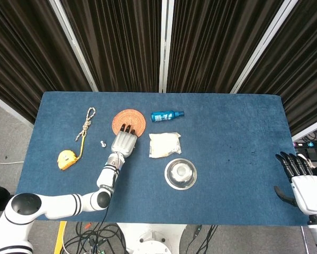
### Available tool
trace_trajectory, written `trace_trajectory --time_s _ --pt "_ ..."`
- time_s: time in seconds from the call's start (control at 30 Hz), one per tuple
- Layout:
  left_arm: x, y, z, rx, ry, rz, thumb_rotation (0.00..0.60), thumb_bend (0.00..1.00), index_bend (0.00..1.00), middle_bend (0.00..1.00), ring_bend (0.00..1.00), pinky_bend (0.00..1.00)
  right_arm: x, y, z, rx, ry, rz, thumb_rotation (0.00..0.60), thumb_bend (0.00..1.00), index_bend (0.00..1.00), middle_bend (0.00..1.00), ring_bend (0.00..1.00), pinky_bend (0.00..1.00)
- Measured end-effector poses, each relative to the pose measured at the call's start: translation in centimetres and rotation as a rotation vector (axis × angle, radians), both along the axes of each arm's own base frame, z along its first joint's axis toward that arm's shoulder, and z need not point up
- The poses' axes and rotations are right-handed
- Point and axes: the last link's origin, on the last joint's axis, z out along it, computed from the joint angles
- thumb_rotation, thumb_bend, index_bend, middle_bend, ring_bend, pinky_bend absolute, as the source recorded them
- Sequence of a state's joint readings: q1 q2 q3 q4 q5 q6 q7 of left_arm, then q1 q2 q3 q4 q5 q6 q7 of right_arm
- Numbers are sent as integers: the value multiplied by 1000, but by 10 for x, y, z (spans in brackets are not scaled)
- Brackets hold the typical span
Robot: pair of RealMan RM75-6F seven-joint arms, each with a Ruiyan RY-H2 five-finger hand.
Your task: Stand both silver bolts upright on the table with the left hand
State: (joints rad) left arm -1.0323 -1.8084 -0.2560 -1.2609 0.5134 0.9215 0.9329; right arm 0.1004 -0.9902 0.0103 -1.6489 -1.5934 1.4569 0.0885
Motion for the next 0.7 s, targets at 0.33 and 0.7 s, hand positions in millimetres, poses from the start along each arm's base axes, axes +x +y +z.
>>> trace_trajectory --time_s 0.33,0.7 --pt "8 -8 -1 -38 1 -17 600 352 469 171 28 0 -1 1 0 -2 -3 -4 600 220 0 65 0 0" --pt "8 -6 -2 20 22 -75 600 341 484 172 28 0 -2 1 1 -3 0 -8 600 221 0 73 0 0"
